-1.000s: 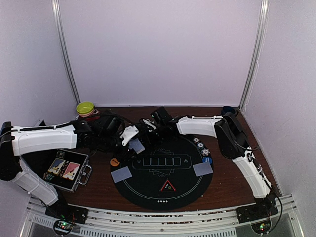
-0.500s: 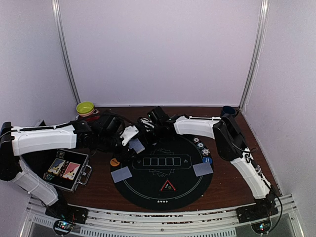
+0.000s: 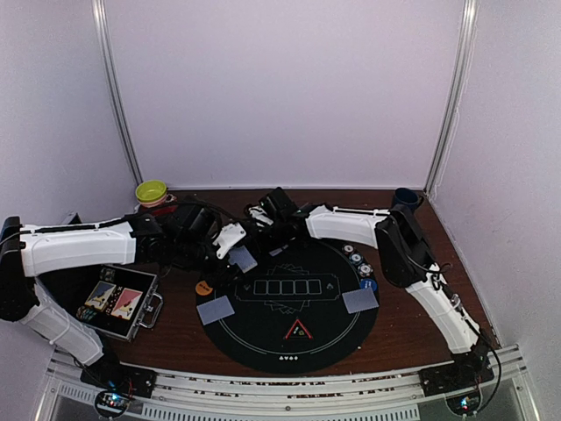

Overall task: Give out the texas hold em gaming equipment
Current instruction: Adjust the poker card in the dealer area, then pick up the poker card from the face-down deck piles, then distribute the poker card in the small blind area.

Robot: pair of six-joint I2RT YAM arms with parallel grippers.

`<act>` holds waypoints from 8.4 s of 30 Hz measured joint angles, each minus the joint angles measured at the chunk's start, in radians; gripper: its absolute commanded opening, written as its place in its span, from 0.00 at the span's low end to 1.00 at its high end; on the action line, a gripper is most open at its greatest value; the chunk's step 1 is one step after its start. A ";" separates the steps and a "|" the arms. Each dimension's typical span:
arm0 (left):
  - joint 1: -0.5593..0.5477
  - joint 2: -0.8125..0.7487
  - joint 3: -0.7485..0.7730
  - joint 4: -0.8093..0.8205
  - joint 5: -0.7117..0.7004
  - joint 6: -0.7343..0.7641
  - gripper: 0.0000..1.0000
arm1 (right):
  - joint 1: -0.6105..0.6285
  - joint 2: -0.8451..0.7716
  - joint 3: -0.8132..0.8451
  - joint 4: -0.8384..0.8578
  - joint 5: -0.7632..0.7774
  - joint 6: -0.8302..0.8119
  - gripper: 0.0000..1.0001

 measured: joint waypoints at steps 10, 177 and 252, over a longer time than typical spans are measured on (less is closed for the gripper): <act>0.000 0.000 0.000 0.000 0.000 0.000 0.64 | -0.002 0.008 0.084 -0.059 -0.153 -0.023 0.66; 0.006 0.014 -0.007 -0.008 0.015 0.001 0.63 | -0.040 -0.430 -0.543 0.309 -0.830 0.378 0.23; 0.006 0.000 -0.007 -0.004 -0.004 0.001 0.64 | -0.608 -0.885 -1.197 -0.299 -0.549 -0.468 0.25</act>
